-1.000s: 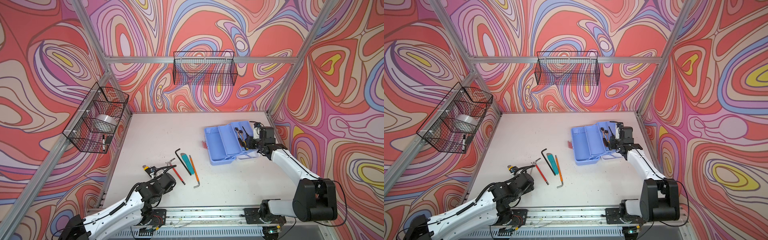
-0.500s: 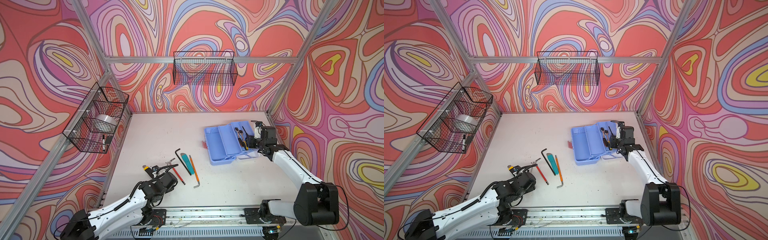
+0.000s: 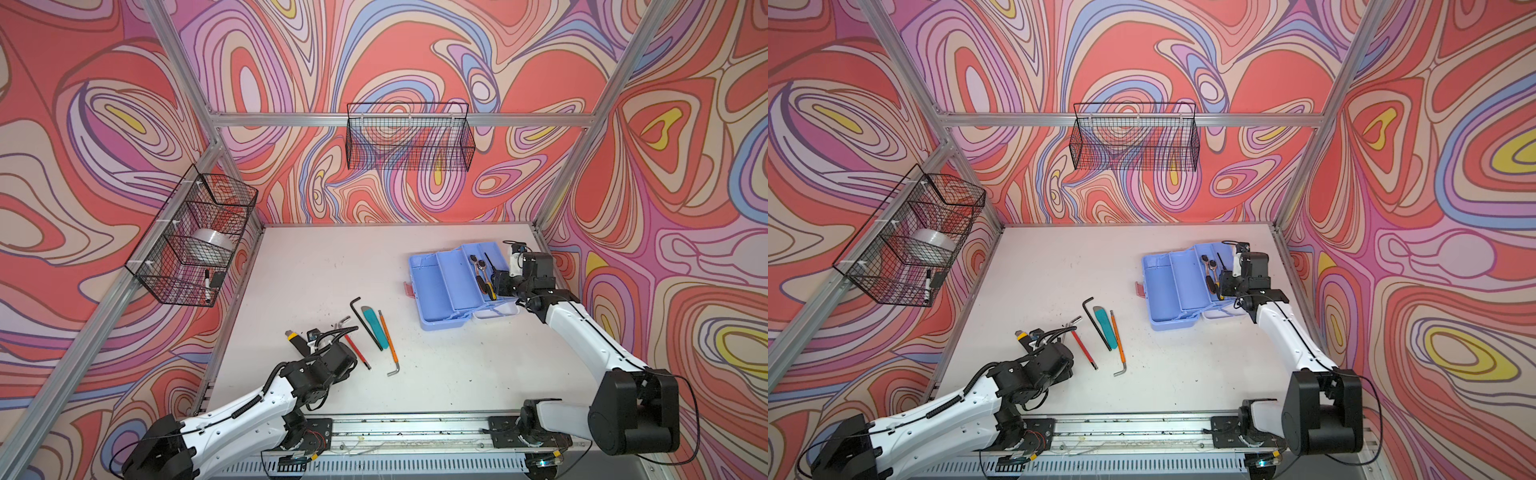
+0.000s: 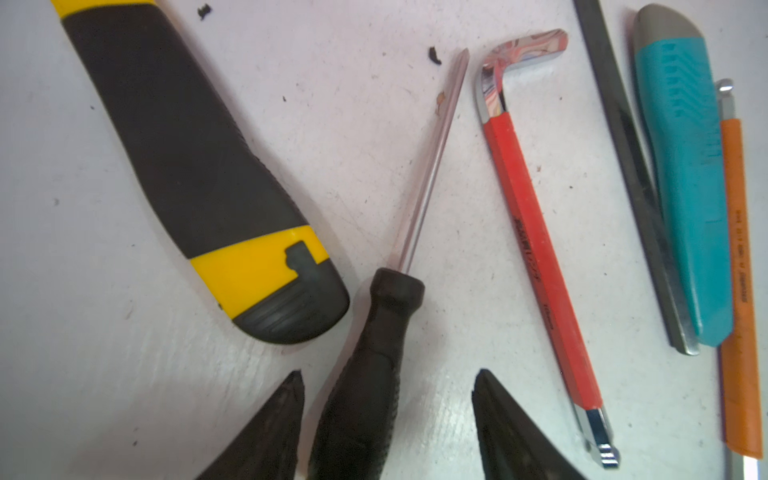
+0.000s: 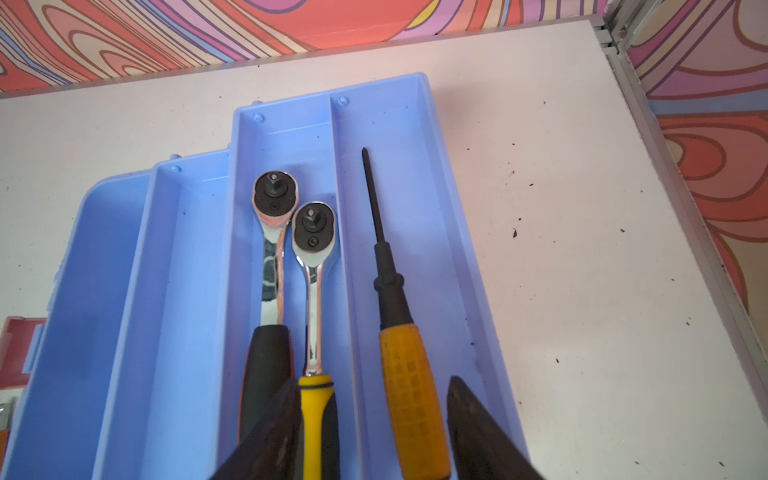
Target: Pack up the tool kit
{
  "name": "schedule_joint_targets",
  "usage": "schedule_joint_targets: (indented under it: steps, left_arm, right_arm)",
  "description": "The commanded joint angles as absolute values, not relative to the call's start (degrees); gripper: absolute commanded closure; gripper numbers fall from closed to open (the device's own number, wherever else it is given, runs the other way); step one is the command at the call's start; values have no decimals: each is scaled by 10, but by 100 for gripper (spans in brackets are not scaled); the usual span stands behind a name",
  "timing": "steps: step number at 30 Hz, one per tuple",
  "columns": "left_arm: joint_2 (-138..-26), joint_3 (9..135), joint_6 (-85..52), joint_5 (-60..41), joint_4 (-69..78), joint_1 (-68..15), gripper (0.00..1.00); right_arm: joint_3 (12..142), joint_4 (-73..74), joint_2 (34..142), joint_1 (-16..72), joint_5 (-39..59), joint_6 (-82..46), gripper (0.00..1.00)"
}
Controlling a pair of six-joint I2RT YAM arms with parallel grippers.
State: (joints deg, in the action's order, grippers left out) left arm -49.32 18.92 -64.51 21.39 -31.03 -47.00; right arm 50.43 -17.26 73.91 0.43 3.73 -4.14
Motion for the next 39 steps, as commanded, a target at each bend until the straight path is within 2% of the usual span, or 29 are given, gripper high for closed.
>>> schedule_joint_targets:
  steps: [1, 16, 39]
  left_arm:
    - [-504, 186, -635, 234, -293, -473, 37]
    - [-556, 207, -605, 253, -260, -471, 52]
    - [-635, 206, -562, 199, -192, -432, 74]
  right_arm:
    - [505, -171, 725, 2, 41, -45, 42]
    - [503, -174, 723, 2, 38, -44, 42]
    - [503, -178, 718, 2, 35, -41, 42]
